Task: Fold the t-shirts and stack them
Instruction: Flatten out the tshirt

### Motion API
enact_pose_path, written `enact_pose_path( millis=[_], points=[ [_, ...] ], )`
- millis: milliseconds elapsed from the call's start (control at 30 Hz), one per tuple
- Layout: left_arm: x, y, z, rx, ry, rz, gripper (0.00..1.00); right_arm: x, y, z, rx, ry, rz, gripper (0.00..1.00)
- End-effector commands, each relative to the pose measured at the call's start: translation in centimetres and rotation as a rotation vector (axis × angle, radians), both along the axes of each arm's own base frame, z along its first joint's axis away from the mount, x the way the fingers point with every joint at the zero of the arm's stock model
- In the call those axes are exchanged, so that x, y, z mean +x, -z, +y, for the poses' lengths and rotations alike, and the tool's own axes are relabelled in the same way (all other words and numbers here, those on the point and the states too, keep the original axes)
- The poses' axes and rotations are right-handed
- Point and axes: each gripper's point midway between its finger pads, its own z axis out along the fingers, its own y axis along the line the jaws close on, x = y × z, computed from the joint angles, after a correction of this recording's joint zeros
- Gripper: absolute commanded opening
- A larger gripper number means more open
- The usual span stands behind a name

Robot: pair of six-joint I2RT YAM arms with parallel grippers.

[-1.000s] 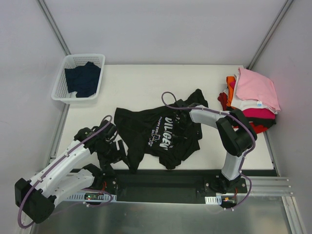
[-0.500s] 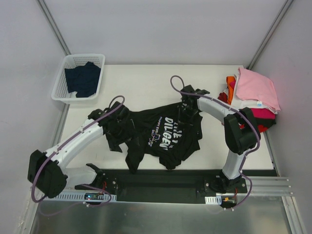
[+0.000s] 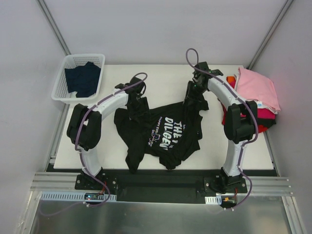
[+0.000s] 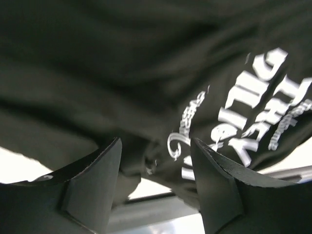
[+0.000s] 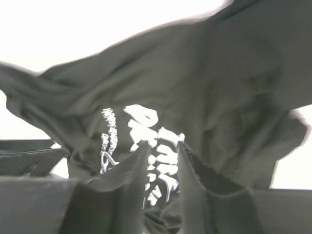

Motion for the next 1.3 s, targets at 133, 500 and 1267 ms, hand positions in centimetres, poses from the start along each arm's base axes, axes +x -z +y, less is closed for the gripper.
enact_pose_path(
  millis=[133, 500, 1267],
  points=[
    [6.4, -0.2, 7.4, -0.058, -0.129, -0.027, 0.6, 3.0, -1.1, -8.3, -0.029, 0.16, -0.011, 0.37],
    [7.3, 2.3, 8.2, -0.07, -0.133, 0.029, 0.6, 4.8, 3.7, -7.7, 0.002, 0.16, 0.079, 0.37],
    [13.5, 1.3, 12.6, -0.194, -0.254, -0.029, 0.61, 12.7, 5.0, -12.1, 0.149, 0.338, 0.034, 0.45]
  ],
)
